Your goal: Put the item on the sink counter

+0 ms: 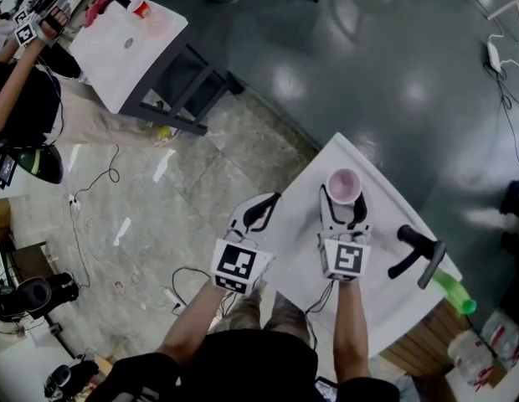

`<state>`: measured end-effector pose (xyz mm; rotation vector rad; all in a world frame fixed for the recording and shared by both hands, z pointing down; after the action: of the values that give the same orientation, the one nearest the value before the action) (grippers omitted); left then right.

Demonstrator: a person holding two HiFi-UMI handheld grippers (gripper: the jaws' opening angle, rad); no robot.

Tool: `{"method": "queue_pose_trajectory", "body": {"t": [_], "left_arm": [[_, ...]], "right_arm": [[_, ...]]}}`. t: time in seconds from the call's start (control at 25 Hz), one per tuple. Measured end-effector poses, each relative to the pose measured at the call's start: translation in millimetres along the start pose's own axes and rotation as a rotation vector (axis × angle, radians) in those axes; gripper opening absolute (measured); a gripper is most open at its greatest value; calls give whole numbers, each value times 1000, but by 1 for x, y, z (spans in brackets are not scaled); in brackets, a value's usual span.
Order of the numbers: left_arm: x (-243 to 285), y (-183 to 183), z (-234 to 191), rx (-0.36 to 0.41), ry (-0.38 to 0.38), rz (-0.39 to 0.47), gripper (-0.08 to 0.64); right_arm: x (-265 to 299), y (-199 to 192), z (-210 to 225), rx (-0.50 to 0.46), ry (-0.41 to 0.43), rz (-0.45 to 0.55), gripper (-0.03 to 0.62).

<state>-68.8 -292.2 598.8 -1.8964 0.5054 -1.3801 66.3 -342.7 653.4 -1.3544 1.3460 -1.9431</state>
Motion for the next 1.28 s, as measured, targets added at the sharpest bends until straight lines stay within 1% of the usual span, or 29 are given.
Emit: {"method": "queue_pose_trajectory", "body": {"t": [0.6,0.8,0.96,1.12,1.28], "left_arm": [[-11,-8,1,9,10,7,2],[-18,-8,3,4,5,0,2],[-22,-5,5,16,6,15,2],[-29,-7,4,17,7,19,2],[-38,-6,6,16,10,25,2]], "right_arm": [[-6,-8,-2,22,-6,6,326],[-11,-6,-6,21,-4,1,342],[-14,-1,-8,26,2,32,350],[-18,-4,-13,23,-2,10,357],[-25,6,-15,37,-7,40,362]]}}
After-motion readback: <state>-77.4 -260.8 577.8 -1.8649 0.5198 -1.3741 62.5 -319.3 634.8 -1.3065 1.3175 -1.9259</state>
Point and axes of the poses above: the fingertips, and each gripper's own axes: x forward along the fingers, z to its right, y out of its top, the point moved 2 cm from there along -x, backward along the fingers, and after that the axes turned 9 degrees about -z, right-handed, at the moved point
